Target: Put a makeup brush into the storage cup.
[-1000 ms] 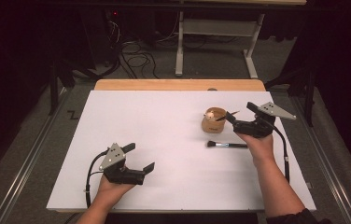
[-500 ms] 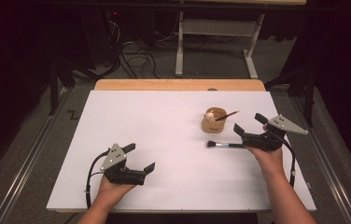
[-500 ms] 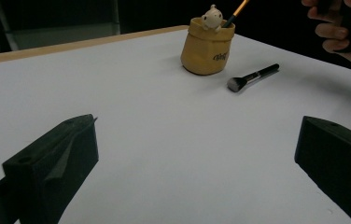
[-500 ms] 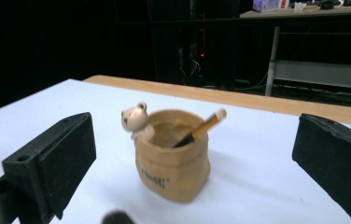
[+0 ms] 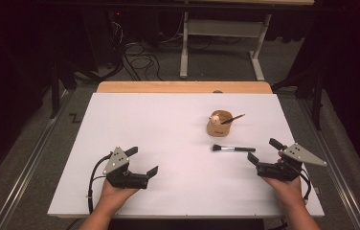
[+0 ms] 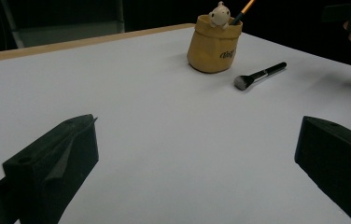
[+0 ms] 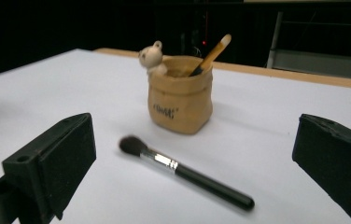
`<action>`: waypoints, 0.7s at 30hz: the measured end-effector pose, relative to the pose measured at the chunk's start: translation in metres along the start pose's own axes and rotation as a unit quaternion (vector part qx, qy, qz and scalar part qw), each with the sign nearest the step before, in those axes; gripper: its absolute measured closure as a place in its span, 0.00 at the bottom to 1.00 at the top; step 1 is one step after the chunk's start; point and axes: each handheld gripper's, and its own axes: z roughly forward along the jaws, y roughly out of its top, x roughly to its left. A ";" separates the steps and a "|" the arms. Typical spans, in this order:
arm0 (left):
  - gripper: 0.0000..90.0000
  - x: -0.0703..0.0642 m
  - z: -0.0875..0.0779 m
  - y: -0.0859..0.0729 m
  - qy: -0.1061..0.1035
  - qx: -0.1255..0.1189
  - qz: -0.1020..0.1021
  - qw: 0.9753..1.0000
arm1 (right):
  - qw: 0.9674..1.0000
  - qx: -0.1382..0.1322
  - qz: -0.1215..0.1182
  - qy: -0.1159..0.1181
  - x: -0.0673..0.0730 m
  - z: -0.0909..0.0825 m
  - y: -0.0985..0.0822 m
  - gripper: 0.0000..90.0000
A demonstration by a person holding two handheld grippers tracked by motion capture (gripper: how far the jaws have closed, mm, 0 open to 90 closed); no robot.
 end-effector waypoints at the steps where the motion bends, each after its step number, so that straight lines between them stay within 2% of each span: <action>1: 0.00 0.000 0.000 0.000 0.000 0.002 0.000 1.000 | 1.000 -0.003 0.000 0.003 0.001 -0.003 -0.001 0.00; 6: 0.00 0.004 0.001 -0.004 0.001 0.006 -0.012 1.000 | 1.000 -0.012 -0.004 0.008 0.009 -0.017 -0.003 0.00; 11: 0.00 0.003 -0.001 -0.002 0.001 -0.001 -0.007 1.000 | 1.000 -0.013 -0.004 0.007 0.010 -0.017 -0.003 0.00; 13: 0.00 0.004 -0.001 -0.001 0.001 -0.005 -0.012 1.000 | 1.000 -0.012 -0.002 0.005 0.010 -0.017 -0.004 0.00; 17: 0.00 0.003 0.000 -0.003 0.000 0.002 -0.012 1.000 | 1.000 -0.012 0.001 0.001 0.009 -0.020 -0.006 0.00; 21: 0.00 0.003 0.001 -0.002 -0.001 -0.004 -0.015 1.000 | 1.000 -0.006 -0.002 0.002 0.010 -0.021 -0.007 0.00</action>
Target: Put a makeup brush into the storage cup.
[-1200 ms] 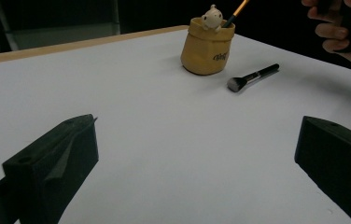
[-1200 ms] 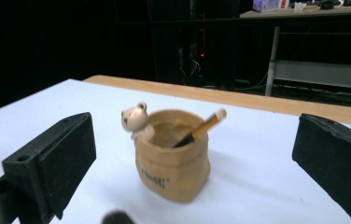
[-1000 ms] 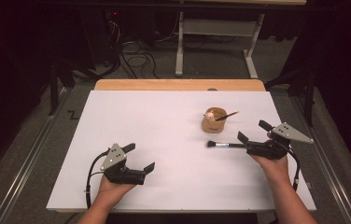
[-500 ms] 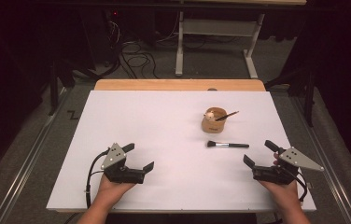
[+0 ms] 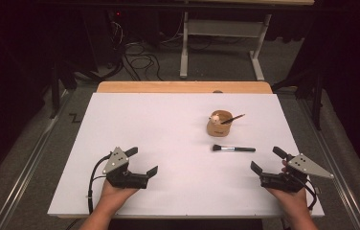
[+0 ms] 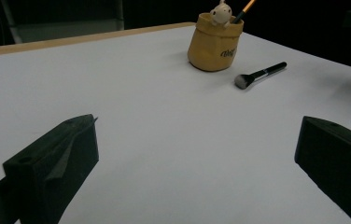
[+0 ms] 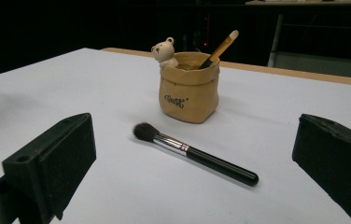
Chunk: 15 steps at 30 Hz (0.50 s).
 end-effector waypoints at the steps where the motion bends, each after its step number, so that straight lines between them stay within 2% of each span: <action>1: 0.00 0.001 0.001 0.000 -0.001 -0.001 -0.003 1.000 | 1.000 0.001 -0.002 -0.001 0.000 0.000 0.000 0.00; 5: 0.00 0.002 0.004 -0.002 -0.005 0.009 -0.003 1.000 | 1.000 0.005 0.002 -0.003 0.000 0.000 -0.001 0.00; 11: 0.00 -0.001 0.002 0.000 -0.009 0.004 0.000 1.000 | 1.000 0.023 0.004 -0.005 -0.001 0.002 -0.004 0.00; 13: 0.00 -0.001 0.001 0.000 -0.005 0.006 0.000 1.000 | 0.999 0.046 0.008 -0.008 -0.001 0.005 -0.004 0.00; 15: 0.00 -0.001 0.001 0.000 -0.003 0.007 0.002 1.000 | 0.997 0.081 0.011 -0.009 -0.002 0.009 -0.003 0.00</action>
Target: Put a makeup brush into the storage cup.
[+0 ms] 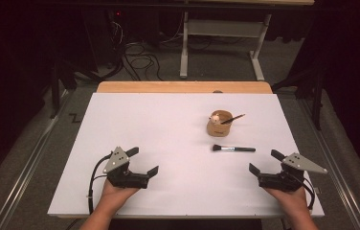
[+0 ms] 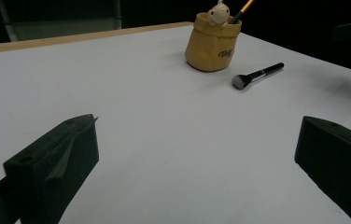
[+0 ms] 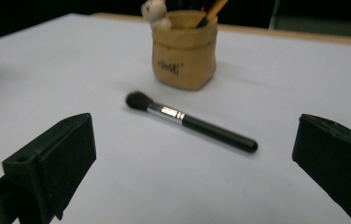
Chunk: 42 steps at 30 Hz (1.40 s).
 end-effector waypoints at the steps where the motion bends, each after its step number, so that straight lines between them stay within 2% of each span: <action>1: 0.00 0.000 0.000 0.000 -0.001 -0.002 0.000 1.000 | 1.000 0.019 0.001 0.002 0.000 0.002 0.001 0.00; 3: 0.00 0.000 0.000 0.001 -0.001 -0.004 0.000 1.000 | 0.999 0.050 -0.011 0.004 0.001 0.008 0.003 0.00; 6: 0.00 0.000 -0.002 0.000 -0.002 -0.003 -0.001 1.000 | 0.997 0.077 -0.020 0.005 0.001 0.012 0.009 0.00; 11: 0.00 0.003 -0.003 0.000 -0.004 -0.005 -0.004 1.000 | 0.994 0.112 -0.002 0.009 0.003 0.014 0.017 0.00; 13: 0.00 0.004 -0.003 0.000 -0.004 -0.005 -0.004 1.000 | 0.992 0.126 -0.002 0.011 0.003 0.015 0.019 0.00; 18: 0.00 0.003 -0.005 0.000 -0.008 -0.006 -0.002 1.000 | 0.986 0.169 -0.005 0.005 0.005 0.019 0.021 0.00; 19: 0.00 0.003 -0.005 0.000 -0.009 -0.008 -0.003 1.000 | 0.983 0.182 -0.004 0.005 0.005 0.019 0.021 0.00; 23: 0.00 0.002 -0.004 -0.001 -0.012 -0.004 -0.002 1.000 | 0.977 0.211 -0.011 -0.001 0.006 0.023 0.021 0.00; 30: 0.00 0.002 -0.005 0.000 -0.014 -0.004 0.002 1.000 | 0.966 0.260 -0.005 -0.002 0.007 0.031 0.019 0.00; 33: 0.00 0.002 -0.004 -0.001 -0.014 -0.004 0.001 1.000 | 0.958 0.286 -0.013 -0.002 0.007 0.031 0.019 0.00; 36: 0.00 0.001 -0.005 0.000 -0.015 -0.003 0.003 1.000 | 0.953 0.304 -0.008 0.004 0.006 0.032 0.022 0.00; 38: 0.00 -0.001 -0.005 0.000 -0.015 -0.005 0.004 1.000 | 0.950 0.313 -0.012 0.006 0.005 0.032 0.024 0.00; 41: 0.00 -0.002 -0.005 0.000 -0.015 -0.003 0.004 1.000 | 0.941 0.337 -0.025 0.011 0.005 0.033 0.028 0.01; 42: 0.00 -0.002 -0.005 0.000 -0.015 -0.003 0.004 1.000 | 0.940 0.339 -0.026 0.012 0.005 0.034 0.029 0.01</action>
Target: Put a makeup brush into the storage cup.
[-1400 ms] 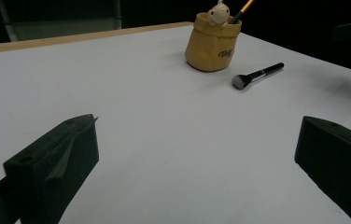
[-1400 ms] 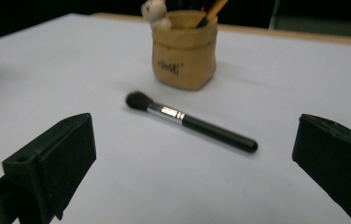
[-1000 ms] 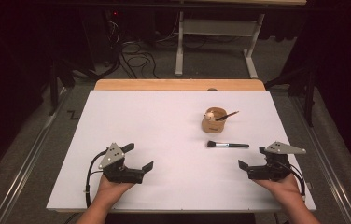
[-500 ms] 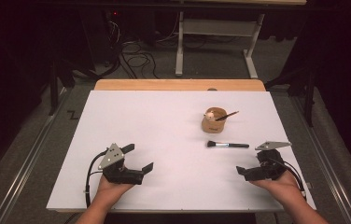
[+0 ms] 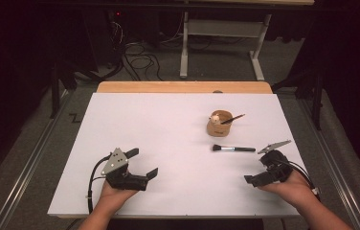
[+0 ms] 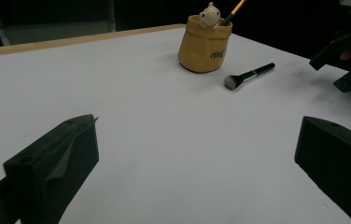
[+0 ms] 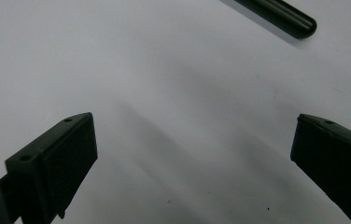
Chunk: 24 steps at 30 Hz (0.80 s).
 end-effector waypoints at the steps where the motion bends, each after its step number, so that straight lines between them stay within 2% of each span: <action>1: 0.00 0.000 0.000 0.000 0.000 0.000 0.000 1.000 | 1.000 0.008 0.000 0.002 0.000 0.000 0.002 0.01; 3: 0.00 0.002 0.000 0.000 -0.002 -0.004 -0.010 1.000 | 1.000 0.019 -0.006 0.005 0.001 0.000 0.004 0.01; 6: 0.00 0.003 0.000 -0.001 0.000 0.000 -0.009 1.000 | 0.999 0.033 -0.016 0.009 0.004 -0.001 0.009 0.02; 7: 0.00 0.003 0.000 -0.001 0.000 0.001 -0.009 1.000 | 0.999 0.036 -0.026 0.009 0.005 -0.001 0.011 0.02; 12: 0.00 0.003 -0.001 0.000 -0.002 -0.003 -0.012 1.000 | 0.997 0.059 -0.039 0.008 0.008 0.002 0.019 0.01; 15: 0.00 0.003 -0.003 0.000 -0.001 -0.003 -0.009 1.000 | 0.997 0.067 -0.047 0.000 0.009 0.003 0.025 0.01; 18: 0.00 0.004 -0.004 0.001 -0.002 -0.004 -0.010 1.000 | 0.996 0.066 -0.058 -0.006 0.008 0.004 0.032 0.01; 24: 0.00 0.004 -0.004 0.001 -0.010 -0.006 -0.010 1.000 | 0.997 0.047 -0.059 -0.006 0.004 0.000 0.044 0.01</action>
